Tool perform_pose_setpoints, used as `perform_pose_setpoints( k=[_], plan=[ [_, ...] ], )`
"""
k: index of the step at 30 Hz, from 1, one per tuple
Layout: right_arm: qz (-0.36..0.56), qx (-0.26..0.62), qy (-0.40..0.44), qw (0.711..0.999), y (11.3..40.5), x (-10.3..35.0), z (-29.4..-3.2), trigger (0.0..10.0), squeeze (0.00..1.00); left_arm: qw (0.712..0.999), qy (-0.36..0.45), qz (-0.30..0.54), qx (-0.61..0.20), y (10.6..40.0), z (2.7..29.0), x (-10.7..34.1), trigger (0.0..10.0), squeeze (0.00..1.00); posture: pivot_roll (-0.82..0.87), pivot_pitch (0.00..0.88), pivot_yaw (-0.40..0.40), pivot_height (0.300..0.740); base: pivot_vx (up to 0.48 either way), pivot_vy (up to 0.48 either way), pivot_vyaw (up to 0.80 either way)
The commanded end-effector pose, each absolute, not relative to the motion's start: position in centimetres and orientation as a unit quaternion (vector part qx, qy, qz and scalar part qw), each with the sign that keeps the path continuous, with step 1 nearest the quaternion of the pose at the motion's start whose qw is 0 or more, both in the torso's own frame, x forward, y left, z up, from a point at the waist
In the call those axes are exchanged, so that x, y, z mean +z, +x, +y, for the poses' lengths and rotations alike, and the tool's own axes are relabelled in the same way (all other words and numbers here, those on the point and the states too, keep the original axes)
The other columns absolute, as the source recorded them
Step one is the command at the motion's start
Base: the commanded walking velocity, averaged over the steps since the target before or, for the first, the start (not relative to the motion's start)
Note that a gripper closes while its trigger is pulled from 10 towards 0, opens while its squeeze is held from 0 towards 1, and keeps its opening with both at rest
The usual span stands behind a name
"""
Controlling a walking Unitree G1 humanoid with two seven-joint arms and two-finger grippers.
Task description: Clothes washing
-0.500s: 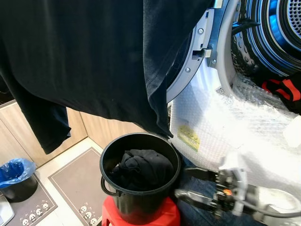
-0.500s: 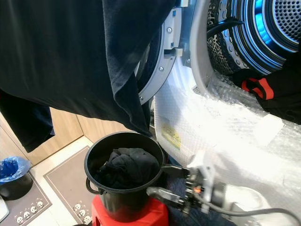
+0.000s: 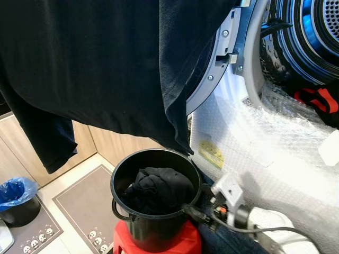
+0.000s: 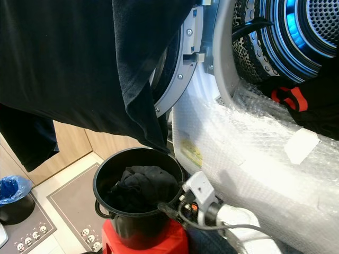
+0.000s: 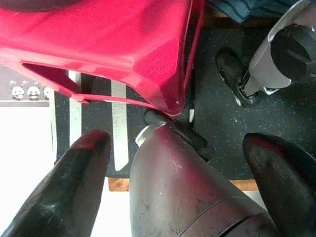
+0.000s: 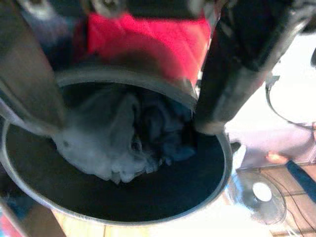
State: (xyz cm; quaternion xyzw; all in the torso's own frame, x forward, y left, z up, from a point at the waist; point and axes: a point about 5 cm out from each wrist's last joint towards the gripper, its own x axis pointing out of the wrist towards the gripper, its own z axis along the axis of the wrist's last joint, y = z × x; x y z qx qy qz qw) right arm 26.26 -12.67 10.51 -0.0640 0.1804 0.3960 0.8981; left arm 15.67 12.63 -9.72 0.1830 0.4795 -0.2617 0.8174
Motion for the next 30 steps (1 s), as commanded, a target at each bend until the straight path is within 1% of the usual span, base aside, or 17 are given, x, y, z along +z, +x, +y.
perform_pose_setpoints(
  k=[1, 2, 3, 6, 7, 12, 13, 16, 18, 21, 26, 30],
  plan=[
    [0.161, 0.385, -0.08, 0.905, 26.7, 10.7, -12.1, 10.0, 0.0, 0.796, 0.175, 0.518, -0.26, 13.4, 13.0, -10.6, 10.0, 0.0, -0.11, 0.0, -0.009, 0.74, 0.0, 0.0, 0.0],
    [0.161, 0.385, -0.08, 0.905, 26.7, 10.7, -12.1, 10.0, 0.0, 0.796, 0.175, 0.518, -0.26, 13.4, 13.0, -10.6, 10.0, 0.0, -0.11, 0.0, -0.009, 0.74, 0.0, 0.0, 0.0],
    [0.164, 0.369, -0.071, 0.912, 27.1, 10.6, -11.3, 10.0, 0.0, 0.797, 0.174, 0.518, -0.258, 13.4, 13.0, -10.6, 10.0, 0.0, -0.1, 0.0, -0.014, 0.74, 0.0, 0.0, 0.0],
    [0.161, 0.336, -0.059, 0.926, 27.8, 10.5, -10.2, 10.0, 0.0, 0.797, 0.174, 0.518, -0.257, 13.2, 13.0, -10.7, 10.0, 0.0, -0.1, 0.0, -0.016, 0.74, 0.0, 0.0, 0.0],
    [0.154, 0.315, -0.055, 0.935, 28.2, 10.6, -9.6, 10.0, 0.0, 0.797, 0.174, 0.518, -0.257, 13.2, 13.0, -10.7, 10.0, 0.0, -0.1, 0.0, -0.014, 0.74, 0.0, 0.0, 0.0],
    [0.155, 0.271, -0.063, 0.948, 28.7, 10.0, -8.4, 10.0, 0.0, 0.796, 0.176, 0.519, -0.256, 13.1, 13.1, -10.7, 10.0, 0.0, -0.09, 0.0, -0.009, 0.74, 0.0, 0.0, 0.0],
    [0.155, 0.271, -0.063, 0.948, 28.7, 10.0, -8.4, 10.0, 0.0, 0.796, 0.176, 0.519, -0.256, 13.1, 13.1, -10.7, 10.0, 0.0, -0.09, 0.0, -0.009, 0.74, 0.0, 0.0, 0.0],
    [0.167, 0.255, -0.094, 0.948, 28.8, 9.4, -7.1, 10.0, 0.0, 0.796, 0.178, 0.519, -0.256, 13.0, 13.1, -10.7, 10.0, 0.0, -0.09, 0.013, -0.002, 0.74, 0.0, 0.0, 0.0],
    [0.17, 0.254, -0.091, 0.948, 28.7, 9.3, -6.8, 10.0, 0.0, 0.796, 0.178, 0.519, -0.257, 13.0, 13.2, -10.7, 10.0, 0.0, -0.09, 0.017, -0.001, 0.74, 0.0, 0.0, 0.0],
    [0.17, 0.258, -0.07, 0.948, 28.8, 9.5, -5.6, 10.0, 0.0, 0.794, 0.179, 0.519, -0.259, 12.9, 13.2, -10.8, 10.0, 0.0, -0.09, 0.028, 0.001, 0.74, 0.0, 0.0, 0.0],
    [0.159, 0.253, -0.087, 0.95, 29.3, 9.8, -4.4, 10.0, 0.0, 0.792, 0.176, 0.522, -0.262, 12.5, 13.0, -10.9, 10.0, 0.0, -0.08, 0.059, -0.003, 0.74, 0.0, 0.0, 0.0],
    [0.172, 0.247, -0.087, 0.95, 29.8, 10.0, -4.0, 10.0, 0.0, 0.792, 0.17, 0.525, -0.26, 12.1, 13.0, -11.0, 10.0, 0.0, -0.07, 0.079, -0.012, 0.74, 0.0, 0.0, 0.0]
  ],
)
